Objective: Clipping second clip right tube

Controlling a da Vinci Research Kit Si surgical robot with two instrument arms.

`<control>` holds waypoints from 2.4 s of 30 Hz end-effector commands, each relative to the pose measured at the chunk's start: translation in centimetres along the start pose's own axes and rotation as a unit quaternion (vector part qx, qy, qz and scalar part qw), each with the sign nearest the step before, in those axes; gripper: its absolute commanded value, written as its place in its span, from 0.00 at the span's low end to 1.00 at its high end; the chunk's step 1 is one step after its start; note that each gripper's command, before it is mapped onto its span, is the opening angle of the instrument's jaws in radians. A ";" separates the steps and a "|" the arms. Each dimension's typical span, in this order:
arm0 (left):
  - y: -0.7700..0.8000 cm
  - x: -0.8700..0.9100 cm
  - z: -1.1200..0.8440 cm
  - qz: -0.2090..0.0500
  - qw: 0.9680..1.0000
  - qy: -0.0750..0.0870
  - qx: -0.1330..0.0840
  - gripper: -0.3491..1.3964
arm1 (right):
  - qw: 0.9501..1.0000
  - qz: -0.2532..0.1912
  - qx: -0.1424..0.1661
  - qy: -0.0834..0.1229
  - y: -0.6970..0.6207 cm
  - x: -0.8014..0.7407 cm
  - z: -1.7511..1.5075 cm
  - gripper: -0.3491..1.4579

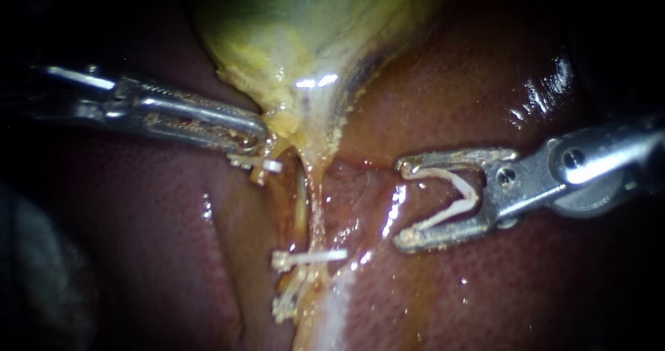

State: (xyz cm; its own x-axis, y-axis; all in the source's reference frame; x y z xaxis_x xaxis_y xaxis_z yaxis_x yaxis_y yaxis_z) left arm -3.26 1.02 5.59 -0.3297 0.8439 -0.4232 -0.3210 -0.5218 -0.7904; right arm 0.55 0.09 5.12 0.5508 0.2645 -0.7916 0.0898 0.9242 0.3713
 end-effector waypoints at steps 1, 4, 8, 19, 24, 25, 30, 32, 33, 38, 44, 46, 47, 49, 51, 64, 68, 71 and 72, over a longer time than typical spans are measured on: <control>0.02 0.00 -0.04 0.000 1.000 0.000 -0.002 0.00 | 1.000 0.000 0.000 0.000 0.00 0.00 0.00 0.46; 0.10 0.00 -0.21 -0.001 1.000 -0.002 -0.006 0.00 | 1.000 0.000 0.000 0.000 -0.01 0.01 0.00 0.46; 0.28 0.15 -0.52 -0.006 1.000 0.001 -0.003 0.00 | 1.000 0.000 -0.002 -0.001 -0.01 0.02 0.01 0.46; 0.38 0.29 -0.70 0.000 1.000 0.007 0.001 0.00 | 0.998 0.048 0.014 0.042 -0.01 0.32 0.11 0.46; 0.37 0.30 -0.70 0.000 1.000 0.007 0.001 0.00 | 0.994 0.089 0.035 0.054 -0.02 0.40 0.35 0.45; 0.37 0.30 -0.70 0.000 1.000 0.007 0.002 0.00 | 0.993 0.097 0.035 0.053 -0.01 0.40 0.42 0.45; 0.37 0.30 -0.70 0.000 1.000 0.007 0.002 0.00 | 0.990 0.127 0.039 0.049 0.07 0.35 0.69 0.45; 0.37 0.30 -0.69 0.000 1.000 0.007 0.002 0.00 | 0.988 0.140 0.042 0.047 0.09 0.30 0.81 0.45; 0.37 0.30 -0.69 0.000 1.000 0.007 0.002 0.00 | 0.987 0.145 0.044 0.046 0.11 0.28 0.86 0.45; 0.38 0.30 -0.69 0.000 1.000 0.007 0.002 0.00 | 0.979 0.181 0.064 0.067 0.14 0.17 1.15 0.45; 0.38 0.30 -0.69 0.000 1.000 0.007 0.002 0.00 | 0.964 0.224 0.095 0.110 0.14 0.10 1.42 0.46; 0.38 0.31 -0.69 0.000 1.000 0.007 0.002 0.00 | 0.959 0.233 0.103 0.122 0.13 0.10 1.48 0.46; 0.38 0.31 -0.68 0.000 1.000 0.008 0.002 0.00 | 0.957 0.237 0.107 0.129 0.13 0.10 1.52 0.46; 0.38 0.31 -0.68 0.000 1.000 0.008 0.002 0.00 | 0.953 0.246 0.112 0.140 0.13 0.10 1.55 0.46; 0.38 0.31 -0.68 0.000 1.000 0.008 0.002 0.00 | 0.948 0.254 0.116 0.151 0.14 0.11 1.57 0.46; 0.37 0.31 -0.68 0.000 1.000 0.007 0.002 0.00 | 0.931 0.259 0.183 0.181 -0.06 0.40 1.31 0.42; 0.37 0.31 -0.68 0.000 1.000 0.007 0.002 0.00 | 0.930 0.253 0.197 0.177 -0.14 0.47 1.29 0.41; 0.37 0.31 -0.68 0.000 1.000 0.007 0.002 0.00 | 0.931 0.252 0.198 0.177 -0.16 0.49 1.30 0.40; 0.37 0.31 -0.68 0.000 1.000 0.007 0.002 0.00 | 0.931 0.252 0.198 0.177 -0.16 0.50 1.30 0.39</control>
State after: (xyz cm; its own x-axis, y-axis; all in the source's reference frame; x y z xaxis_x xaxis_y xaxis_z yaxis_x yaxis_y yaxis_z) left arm -2.88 1.17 4.85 -0.3161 0.8461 -0.4292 -0.3256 -0.5217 -0.7885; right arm 1.88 -0.27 5.29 0.3042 0.7762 -0.5522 0.2330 0.5015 0.8332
